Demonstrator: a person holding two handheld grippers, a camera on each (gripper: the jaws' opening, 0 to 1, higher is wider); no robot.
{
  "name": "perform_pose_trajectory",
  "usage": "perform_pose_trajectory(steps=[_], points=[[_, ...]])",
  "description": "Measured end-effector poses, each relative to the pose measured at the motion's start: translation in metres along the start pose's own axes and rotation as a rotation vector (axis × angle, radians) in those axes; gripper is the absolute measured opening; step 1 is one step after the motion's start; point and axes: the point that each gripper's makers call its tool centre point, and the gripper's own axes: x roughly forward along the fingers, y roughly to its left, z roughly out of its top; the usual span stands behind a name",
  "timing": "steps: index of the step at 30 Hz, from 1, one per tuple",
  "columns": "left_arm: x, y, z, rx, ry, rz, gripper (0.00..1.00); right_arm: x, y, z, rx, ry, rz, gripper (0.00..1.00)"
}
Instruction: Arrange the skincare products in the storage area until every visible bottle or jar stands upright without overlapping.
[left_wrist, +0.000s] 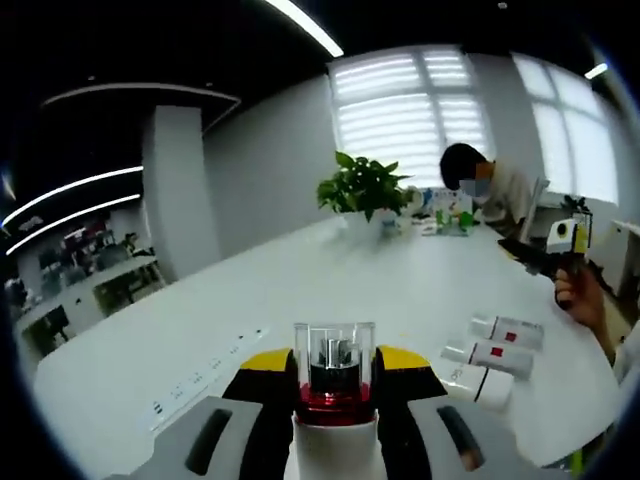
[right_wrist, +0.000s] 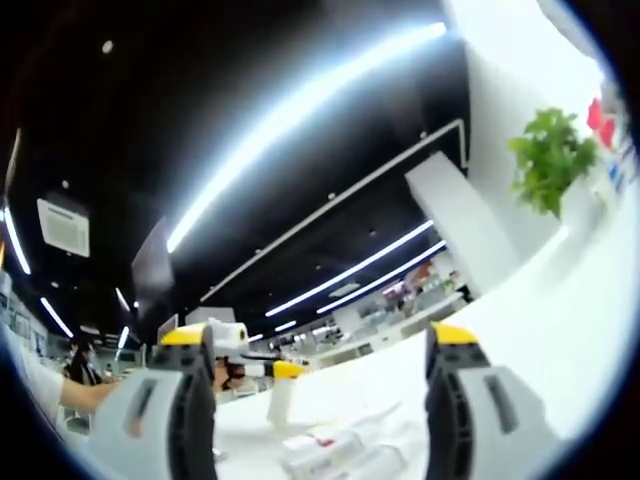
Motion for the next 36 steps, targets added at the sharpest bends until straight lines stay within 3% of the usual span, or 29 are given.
perform_pose_trajectory(steps=[6, 17, 22, 28, 36], points=[[-0.016, 0.008, 0.002, -0.044, -0.06, 0.005, 0.3, 0.0, 0.0, 0.0, -0.004, 0.001, -0.002, 0.88], [-0.043, 0.004, 0.001, -0.025, -0.148, 0.002, 0.3, 0.0, 0.001, 0.0, -0.005, 0.0, -0.004, 0.88], [-0.053, 0.015, 0.001, -0.05, -0.21, 0.025, 0.3, 0.0, 0.0, 0.0, -0.005, 0.001, -0.002, 0.88], [-0.061, 0.032, 0.001, -0.104, -0.246, 0.027, 0.3, 0.0, 0.002, -0.001, -0.004, 0.003, 0.0, 0.88], [-0.063, 0.032, 0.003, -0.11, -0.264, 0.01, 0.3, 0.0, 0.001, -0.002, -0.004, 0.006, 0.0, 0.88]])
